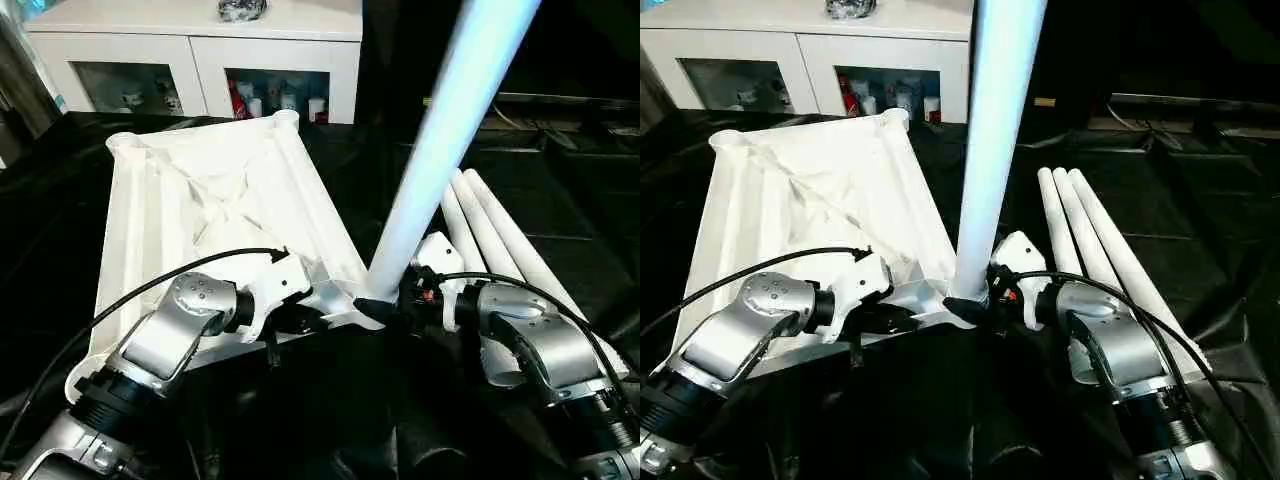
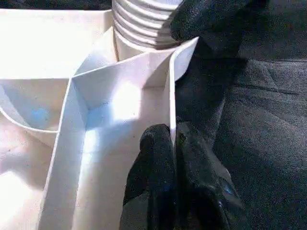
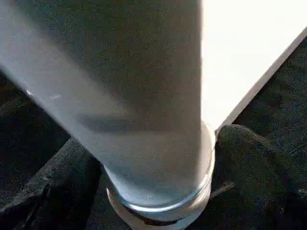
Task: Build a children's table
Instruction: Insert table leg to table base
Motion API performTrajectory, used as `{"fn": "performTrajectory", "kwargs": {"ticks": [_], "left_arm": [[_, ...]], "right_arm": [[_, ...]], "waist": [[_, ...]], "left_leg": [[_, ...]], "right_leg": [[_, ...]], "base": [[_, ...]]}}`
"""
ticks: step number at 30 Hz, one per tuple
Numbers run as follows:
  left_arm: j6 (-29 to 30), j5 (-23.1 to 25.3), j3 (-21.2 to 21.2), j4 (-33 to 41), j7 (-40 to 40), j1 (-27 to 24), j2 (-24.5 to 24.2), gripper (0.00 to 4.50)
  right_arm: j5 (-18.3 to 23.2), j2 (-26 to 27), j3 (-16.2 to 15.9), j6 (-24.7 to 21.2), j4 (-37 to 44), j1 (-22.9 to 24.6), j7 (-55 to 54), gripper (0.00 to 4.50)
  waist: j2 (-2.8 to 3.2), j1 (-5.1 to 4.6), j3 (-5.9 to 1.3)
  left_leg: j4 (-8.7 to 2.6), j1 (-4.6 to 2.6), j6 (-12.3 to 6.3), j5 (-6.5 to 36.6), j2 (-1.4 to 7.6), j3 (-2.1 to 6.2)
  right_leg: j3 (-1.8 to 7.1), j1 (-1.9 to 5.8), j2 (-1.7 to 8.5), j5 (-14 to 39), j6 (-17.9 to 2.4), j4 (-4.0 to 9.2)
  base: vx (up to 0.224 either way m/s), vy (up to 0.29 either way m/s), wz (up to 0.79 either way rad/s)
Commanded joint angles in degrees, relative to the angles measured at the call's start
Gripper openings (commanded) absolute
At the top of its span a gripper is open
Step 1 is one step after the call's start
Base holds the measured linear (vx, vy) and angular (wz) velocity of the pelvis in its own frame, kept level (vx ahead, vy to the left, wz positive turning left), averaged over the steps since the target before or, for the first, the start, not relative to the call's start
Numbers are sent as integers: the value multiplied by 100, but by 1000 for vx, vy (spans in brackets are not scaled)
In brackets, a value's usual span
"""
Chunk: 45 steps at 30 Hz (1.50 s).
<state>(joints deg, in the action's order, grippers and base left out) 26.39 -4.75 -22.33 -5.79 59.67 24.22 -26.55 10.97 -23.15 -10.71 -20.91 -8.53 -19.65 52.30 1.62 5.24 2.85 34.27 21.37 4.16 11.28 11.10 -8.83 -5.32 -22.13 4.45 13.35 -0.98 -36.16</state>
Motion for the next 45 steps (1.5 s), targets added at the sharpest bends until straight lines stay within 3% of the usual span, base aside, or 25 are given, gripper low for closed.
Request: {"fn": "performTrajectory", "kwargs": {"ticks": [1,9,20,26,32,36,41,45], "left_arm": [[-157,-210,-33,350,272,10,34,0],[-165,-214,-71,353,336,-9,10,0],[-157,-210,-92,371,446,-29,-43,0],[-97,-249,-96,358,554,11,-80,0],[26,-309,-162,453,748,-32,-172,0],[56,-310,-163,462,776,-45,-172,0],[89,-301,-246,461,890,-40,-219,0],[139,-317,-275,485,938,-32,-238,0]], "right_arm": [[27,5,-44,-56,85,4,-13,375],[100,37,-110,-186,80,73,109,324],[274,33,-141,-331,31,151,298,317],[414,-151,-206,-843,95,134,590,317],[501,-257,-257,-1299,-330,-53,824,317],[360,-298,-437,-1314,-632,-125,986,317],[-26,-461,-997,-1162,-1138,-312,1429,317],[-120,-473,-1165,-1105,-1281,-440,1647,317]], "waist": [[-40,-20,-393],[-45,-13,-390],[-32,-13,-405],[-34,-2,-396],[-27,-8,-374],[-39,-16,-375],[-32,-18,-387],[-43,-18,-382]], "left_leg": [[-328,-33,-508,16,198,6],[-324,-30,-491,91,198,4],[-309,-30,-488,50,193,12],[-313,-40,-479,141,197,13],[-332,-50,-337,441,198,8],[-332,-44,-289,440,194,10],[-324,-50,-282,447,195,10],[-345,-68,-223,612,208,14]], "right_leg": [[346,347,379,-666,-1440,319],[345,354,383,-553,-1441,323],[340,363,377,-665,-1470,303],[342,362,376,-513,-1465,314],[343,353,389,-64,-1437,352],[340,355,384,-6,-1425,355],[336,352,379,-62,-1454,351],[338,350,388,142,-1427,370]], "base": [[0,0,0],[0,0,0],[0,0,0],[0,0,0],[0,0,0],[0,0,0],[0,0,0],[0,0,0]]}}
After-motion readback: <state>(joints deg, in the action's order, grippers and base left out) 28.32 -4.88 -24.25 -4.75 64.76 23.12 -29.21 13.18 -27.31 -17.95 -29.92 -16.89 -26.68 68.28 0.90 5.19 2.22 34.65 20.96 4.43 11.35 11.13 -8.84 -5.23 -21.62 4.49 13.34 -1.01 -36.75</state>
